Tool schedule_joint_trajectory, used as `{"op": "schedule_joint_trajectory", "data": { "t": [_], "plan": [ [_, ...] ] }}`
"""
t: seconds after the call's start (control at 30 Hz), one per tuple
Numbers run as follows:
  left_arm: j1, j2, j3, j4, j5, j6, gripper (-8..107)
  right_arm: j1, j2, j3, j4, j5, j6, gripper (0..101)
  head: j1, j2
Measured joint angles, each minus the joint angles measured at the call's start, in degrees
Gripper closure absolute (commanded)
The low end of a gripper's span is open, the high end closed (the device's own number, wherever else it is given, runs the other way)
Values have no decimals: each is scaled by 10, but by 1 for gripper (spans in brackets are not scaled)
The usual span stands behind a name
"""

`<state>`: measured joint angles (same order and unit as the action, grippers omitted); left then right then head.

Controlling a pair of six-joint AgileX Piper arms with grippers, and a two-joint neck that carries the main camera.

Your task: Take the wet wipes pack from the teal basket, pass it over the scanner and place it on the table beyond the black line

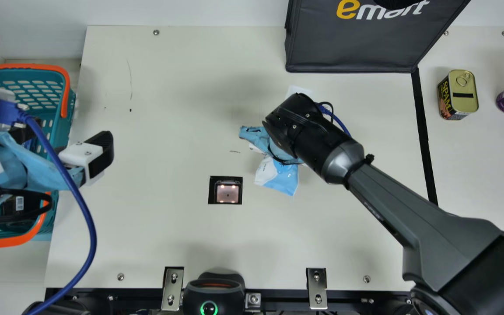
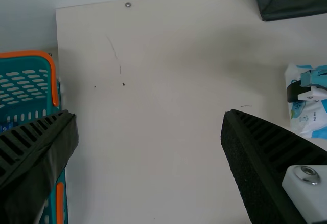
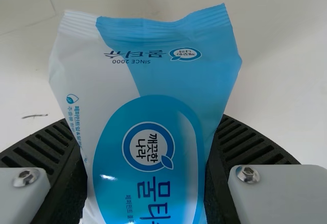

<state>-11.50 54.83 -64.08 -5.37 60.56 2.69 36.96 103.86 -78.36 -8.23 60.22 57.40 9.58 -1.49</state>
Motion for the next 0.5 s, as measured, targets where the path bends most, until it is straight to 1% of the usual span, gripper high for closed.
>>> {"op": "schedule_joint_trajectory", "data": {
  "t": [0.17,0.27,0.4,0.5],
  "plan": [
    [0,0,0,0,0,0,9,3,-11,-8,2,6,-8,101,0,-3],
    [0,0,0,0,0,0,9,4,-16,-9,3,8,-12,101,0,-33],
    [0,0,0,0,0,0,9,-4,-31,3,3,-3,-30,101,0,-83],
    [0,0,0,0,0,0,9,-18,-48,21,14,-24,-57,101,0,-121]
  ]
}}
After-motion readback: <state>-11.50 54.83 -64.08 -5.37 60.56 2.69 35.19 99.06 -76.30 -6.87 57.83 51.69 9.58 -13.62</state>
